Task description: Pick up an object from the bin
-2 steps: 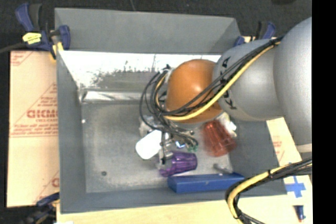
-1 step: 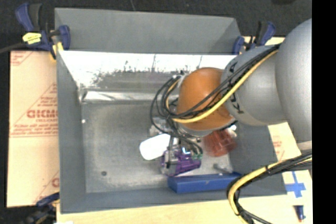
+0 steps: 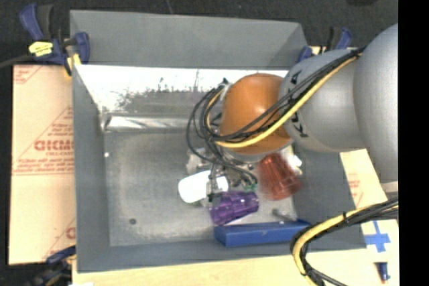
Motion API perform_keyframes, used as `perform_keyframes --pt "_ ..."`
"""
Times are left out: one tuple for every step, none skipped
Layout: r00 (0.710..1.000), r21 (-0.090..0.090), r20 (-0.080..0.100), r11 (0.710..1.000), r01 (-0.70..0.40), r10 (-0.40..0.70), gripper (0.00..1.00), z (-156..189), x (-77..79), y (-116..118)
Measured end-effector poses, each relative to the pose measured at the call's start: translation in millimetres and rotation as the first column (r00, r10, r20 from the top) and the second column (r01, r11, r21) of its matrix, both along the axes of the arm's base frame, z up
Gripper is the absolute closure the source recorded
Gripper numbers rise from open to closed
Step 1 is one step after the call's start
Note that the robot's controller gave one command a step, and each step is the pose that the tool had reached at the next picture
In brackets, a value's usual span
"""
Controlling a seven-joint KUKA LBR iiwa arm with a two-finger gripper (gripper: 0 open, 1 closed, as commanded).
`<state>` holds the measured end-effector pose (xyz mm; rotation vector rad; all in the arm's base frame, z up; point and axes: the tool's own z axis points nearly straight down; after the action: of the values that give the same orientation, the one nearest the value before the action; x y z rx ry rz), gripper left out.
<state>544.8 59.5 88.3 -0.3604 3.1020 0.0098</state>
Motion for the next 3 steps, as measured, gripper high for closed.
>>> perform_keyframes --pt "1.0 0.0 0.0 1.0 0.001 -0.001 1.0 0.0 0.0 0.0" --pt "0.998 -0.002 0.002 0.998 -0.06 0.06 1.0 4.1 15.1 -0.1" --pt "0.997 -0.002 -0.004 0.997 -0.071 0.071 1.0 76.4 7.7 0.7"
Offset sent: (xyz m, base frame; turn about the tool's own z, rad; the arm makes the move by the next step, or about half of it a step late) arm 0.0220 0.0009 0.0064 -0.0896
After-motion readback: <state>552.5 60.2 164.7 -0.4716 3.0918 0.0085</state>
